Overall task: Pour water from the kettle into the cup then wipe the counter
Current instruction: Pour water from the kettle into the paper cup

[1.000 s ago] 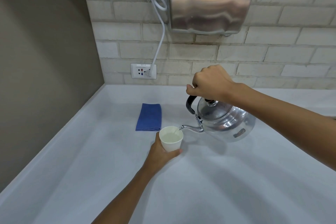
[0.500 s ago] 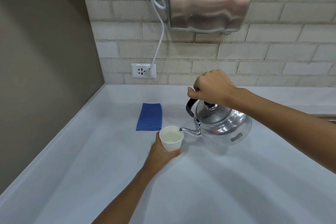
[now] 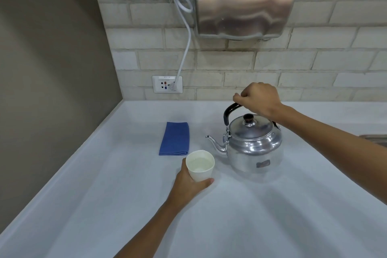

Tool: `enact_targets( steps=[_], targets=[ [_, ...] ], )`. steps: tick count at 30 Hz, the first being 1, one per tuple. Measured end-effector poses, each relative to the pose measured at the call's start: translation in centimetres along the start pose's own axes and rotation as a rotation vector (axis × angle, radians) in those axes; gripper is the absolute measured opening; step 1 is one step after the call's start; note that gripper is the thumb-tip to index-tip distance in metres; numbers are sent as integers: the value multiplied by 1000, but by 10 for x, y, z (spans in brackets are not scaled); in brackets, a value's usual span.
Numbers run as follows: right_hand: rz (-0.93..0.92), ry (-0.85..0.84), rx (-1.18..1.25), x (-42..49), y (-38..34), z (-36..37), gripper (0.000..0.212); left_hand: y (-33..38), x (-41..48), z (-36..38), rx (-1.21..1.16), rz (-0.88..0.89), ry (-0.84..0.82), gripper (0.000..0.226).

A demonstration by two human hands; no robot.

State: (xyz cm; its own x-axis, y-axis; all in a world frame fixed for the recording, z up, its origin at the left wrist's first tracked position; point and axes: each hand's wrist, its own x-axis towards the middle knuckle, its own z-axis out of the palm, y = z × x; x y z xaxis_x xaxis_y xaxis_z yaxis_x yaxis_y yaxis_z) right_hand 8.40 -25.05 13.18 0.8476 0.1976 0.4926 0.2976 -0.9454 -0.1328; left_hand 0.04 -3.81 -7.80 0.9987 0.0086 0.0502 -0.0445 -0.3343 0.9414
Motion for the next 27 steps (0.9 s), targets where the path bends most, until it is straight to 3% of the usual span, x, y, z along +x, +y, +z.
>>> enact_targets(
  steps=[10,27],
  targets=[
    [333,-15,249,42,23,49,43,0,0,1,0,-11,-11,89],
    [363,-67,260,70,20,86,40,5,-2,0,13,-17,-8,88]
  ],
)
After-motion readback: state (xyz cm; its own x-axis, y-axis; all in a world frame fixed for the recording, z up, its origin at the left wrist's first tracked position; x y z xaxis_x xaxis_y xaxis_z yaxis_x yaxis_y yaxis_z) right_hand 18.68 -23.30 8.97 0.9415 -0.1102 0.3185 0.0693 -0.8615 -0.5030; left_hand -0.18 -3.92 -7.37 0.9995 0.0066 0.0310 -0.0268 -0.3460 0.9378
